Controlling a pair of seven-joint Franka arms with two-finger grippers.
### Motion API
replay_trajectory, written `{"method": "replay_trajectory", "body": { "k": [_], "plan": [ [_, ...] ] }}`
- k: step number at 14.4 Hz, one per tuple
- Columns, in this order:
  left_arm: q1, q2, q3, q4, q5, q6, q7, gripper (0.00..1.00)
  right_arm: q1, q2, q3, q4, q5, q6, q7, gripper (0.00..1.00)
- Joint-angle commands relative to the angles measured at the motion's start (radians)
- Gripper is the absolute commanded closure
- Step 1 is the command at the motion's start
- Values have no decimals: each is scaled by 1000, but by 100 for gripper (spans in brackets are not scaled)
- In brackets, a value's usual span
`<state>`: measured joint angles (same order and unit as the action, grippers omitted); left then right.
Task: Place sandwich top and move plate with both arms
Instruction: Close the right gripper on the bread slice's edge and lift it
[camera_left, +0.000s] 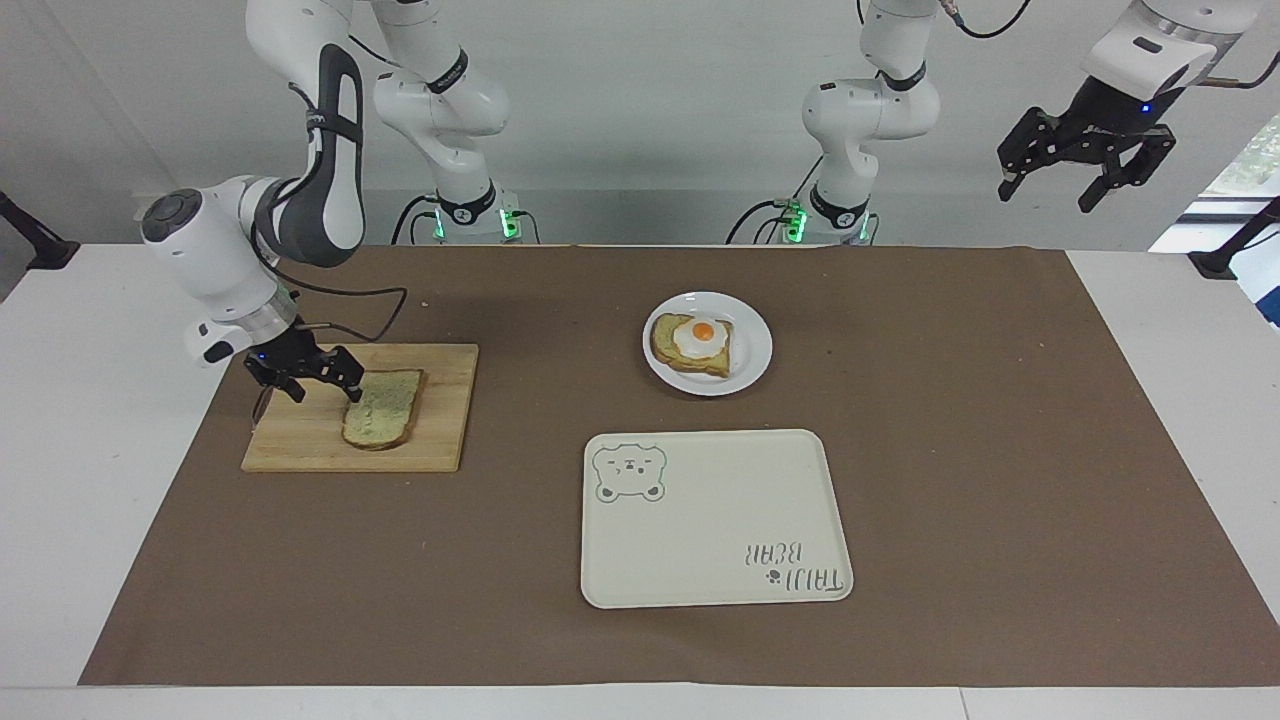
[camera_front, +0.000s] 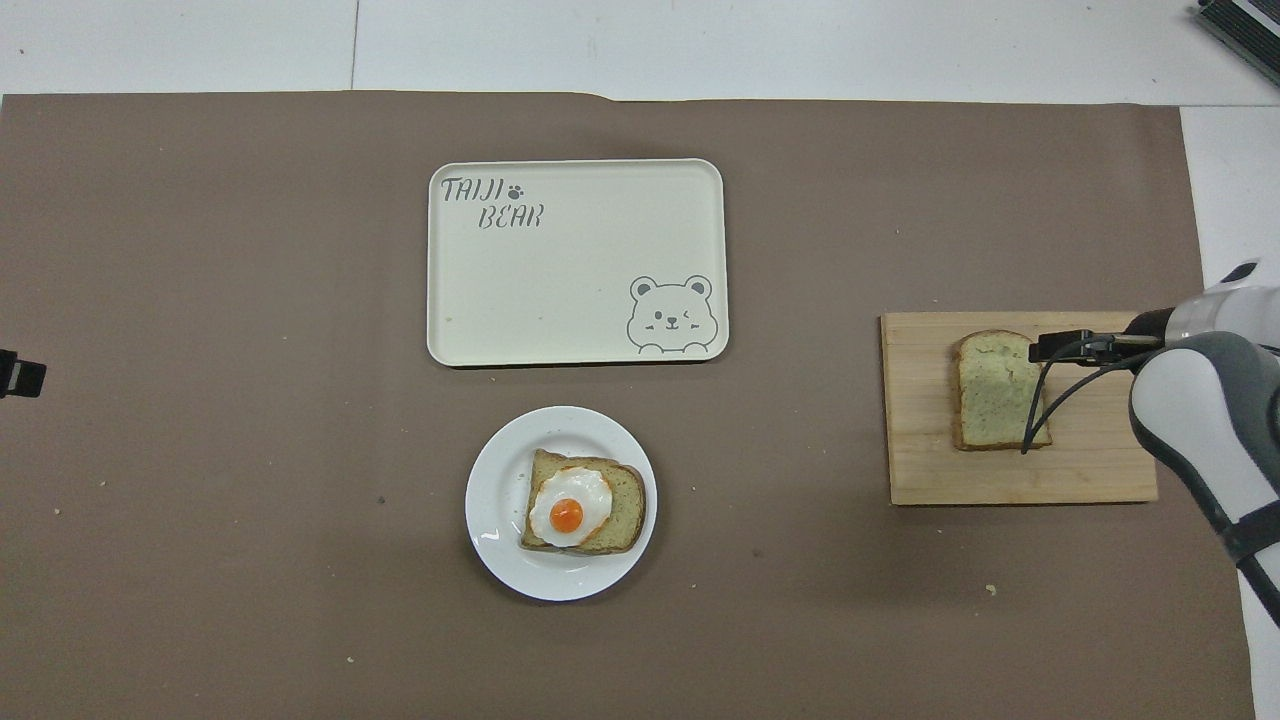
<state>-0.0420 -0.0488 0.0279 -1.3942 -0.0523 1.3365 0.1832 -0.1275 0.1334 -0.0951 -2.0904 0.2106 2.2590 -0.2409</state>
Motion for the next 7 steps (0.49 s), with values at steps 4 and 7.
{"method": "replay_trajectory", "body": {
  "k": [4, 7],
  "plan": [
    [7, -26, -3, -32, -6, 6, -7, 0, -27, 43, 9, -22, 88, 53, -86, 0],
    [7, -26, -3, -32, -6, 6, -8, 0, -43, 72, 8, -25, 141, 73, -147, 0]
  ]
}}
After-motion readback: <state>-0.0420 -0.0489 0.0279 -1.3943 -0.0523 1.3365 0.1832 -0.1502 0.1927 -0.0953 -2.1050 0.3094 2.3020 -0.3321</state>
